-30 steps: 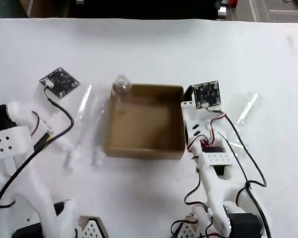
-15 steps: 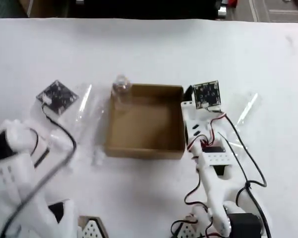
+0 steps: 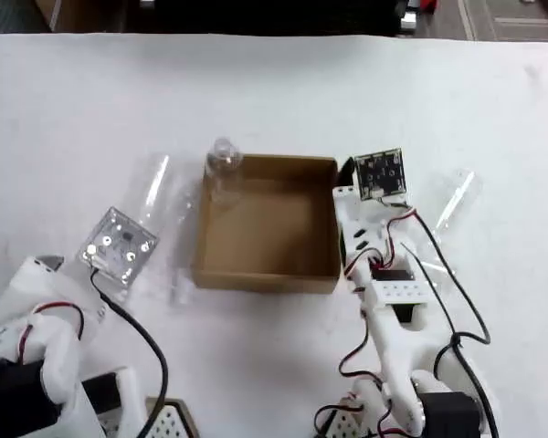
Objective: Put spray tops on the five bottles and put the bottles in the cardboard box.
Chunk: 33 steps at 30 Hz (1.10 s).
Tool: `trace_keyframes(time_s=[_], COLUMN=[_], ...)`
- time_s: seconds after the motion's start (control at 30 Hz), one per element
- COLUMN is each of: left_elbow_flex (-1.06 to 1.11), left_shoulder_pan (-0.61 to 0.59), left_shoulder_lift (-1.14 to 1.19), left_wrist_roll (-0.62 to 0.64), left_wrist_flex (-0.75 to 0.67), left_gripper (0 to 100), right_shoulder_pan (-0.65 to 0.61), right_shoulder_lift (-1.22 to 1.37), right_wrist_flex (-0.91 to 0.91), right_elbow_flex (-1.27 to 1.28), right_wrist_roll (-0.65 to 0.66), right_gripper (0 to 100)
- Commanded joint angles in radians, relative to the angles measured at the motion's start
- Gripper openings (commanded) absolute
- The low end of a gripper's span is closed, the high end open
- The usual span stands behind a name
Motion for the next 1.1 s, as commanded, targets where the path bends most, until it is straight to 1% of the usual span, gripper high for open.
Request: trace_keyframes(time_s=[0.0, 0.13, 0.2, 0.27, 0.37, 0.53, 0.63, 0.7, 0.77, 0.83, 0.97, 1.07], left_elbow_flex=[-0.005, -0.003, -0.005, -0.006, -0.080, -0.350, -0.489, -0.526, -0.523, -0.509, -0.466, -0.413], left_shoulder_pan=[0.007, 0.019, 0.019, 0.019, 0.019, 0.015, 0.013, 0.013, 0.018, 0.021, 0.008, -0.008], left_shoulder_lift=[-0.008, -0.005, 0.027, 0.105, 0.292, 0.661, 0.835, 0.915, 0.980, 1.032, 1.113, 1.147], left_wrist_roll=[0.000, 0.000, 0.002, 0.003, 0.035, 0.203, 0.336, 0.442, 0.531, 0.591, 0.694, 0.868], left_wrist_flex=[-0.034, -0.038, -0.064, -0.086, -0.057, 0.069, 0.141, 0.147, 0.141, 0.118, 0.012, -0.074], left_gripper=[13, 13, 13, 13, 13, 13, 13, 13, 13, 13, 13, 13], right_shoulder_pan=[-0.012, -0.012, -0.012, -0.012, -0.012, -0.012, -0.012, -0.012, -0.012, -0.012, -0.012, -0.012], right_shoulder_lift=[-0.002, -0.002, -0.002, -0.002, -0.002, -0.002, -0.002, -0.002, -0.002, -0.002, -0.002, -0.002], right_wrist_flex=[-0.022, -0.022, -0.022, -0.022, -0.022, -0.022, -0.022, -0.022, -0.022, -0.022, -0.022, -0.022], right_elbow_flex=[-0.049, -0.049, -0.049, -0.048, -0.048, -0.048, -0.048, -0.048, -0.048, -0.048, -0.051, -0.051], right_wrist_roll=[0.009, 0.009, 0.009, 0.009, 0.009, 0.009, 0.009, 0.009, 0.009, 0.009, 0.009, 0.009], right_gripper=[1.8, 1.8, 1.8, 1.8, 1.8, 1.8, 1.8, 1.8, 1.8, 1.8, 1.8, 1.8])
